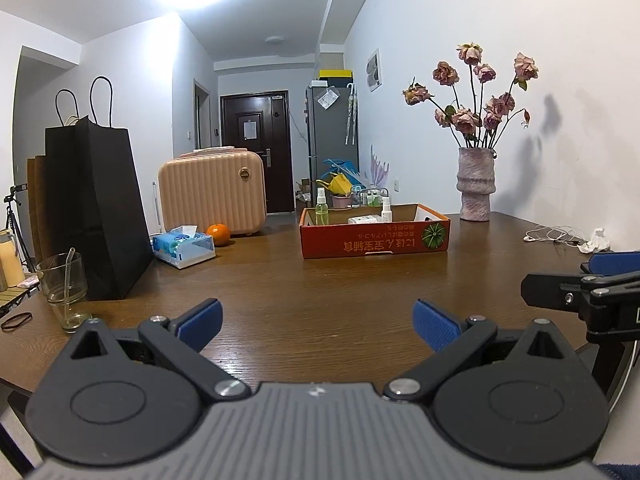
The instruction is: Organize rigid objects
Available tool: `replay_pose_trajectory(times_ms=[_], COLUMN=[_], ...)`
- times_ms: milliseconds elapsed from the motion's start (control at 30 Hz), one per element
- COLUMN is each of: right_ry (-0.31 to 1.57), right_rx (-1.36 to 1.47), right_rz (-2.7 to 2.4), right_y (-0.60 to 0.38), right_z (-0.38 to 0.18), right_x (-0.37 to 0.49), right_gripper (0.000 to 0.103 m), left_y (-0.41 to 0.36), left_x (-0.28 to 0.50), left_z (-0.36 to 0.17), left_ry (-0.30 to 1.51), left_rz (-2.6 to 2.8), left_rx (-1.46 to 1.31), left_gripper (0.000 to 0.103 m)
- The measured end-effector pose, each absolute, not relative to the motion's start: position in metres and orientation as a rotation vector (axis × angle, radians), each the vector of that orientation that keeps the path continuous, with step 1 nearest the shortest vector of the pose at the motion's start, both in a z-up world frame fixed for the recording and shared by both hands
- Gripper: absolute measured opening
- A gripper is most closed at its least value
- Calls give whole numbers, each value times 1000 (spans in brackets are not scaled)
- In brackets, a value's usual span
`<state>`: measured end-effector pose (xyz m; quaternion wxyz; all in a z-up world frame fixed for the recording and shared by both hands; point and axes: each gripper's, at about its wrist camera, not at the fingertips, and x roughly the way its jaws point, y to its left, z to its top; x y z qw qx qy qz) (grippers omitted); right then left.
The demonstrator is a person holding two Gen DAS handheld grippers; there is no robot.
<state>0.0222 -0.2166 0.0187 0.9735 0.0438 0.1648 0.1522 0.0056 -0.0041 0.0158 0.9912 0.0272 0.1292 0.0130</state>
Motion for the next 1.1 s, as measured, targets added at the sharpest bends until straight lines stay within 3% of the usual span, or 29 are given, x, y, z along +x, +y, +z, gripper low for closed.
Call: replay_pose_trajectory(times_ms=[1100], right_ry=[344], right_rx=[95], right_rz=[311], right_y=[-216], right_z=[17], right_x=[24], right_gripper=[103], left_y=[-4], left_x=[5], left_z=[16], left_ry=[258], left_rz=[27], left_rx=[56], left_gripper=[103])
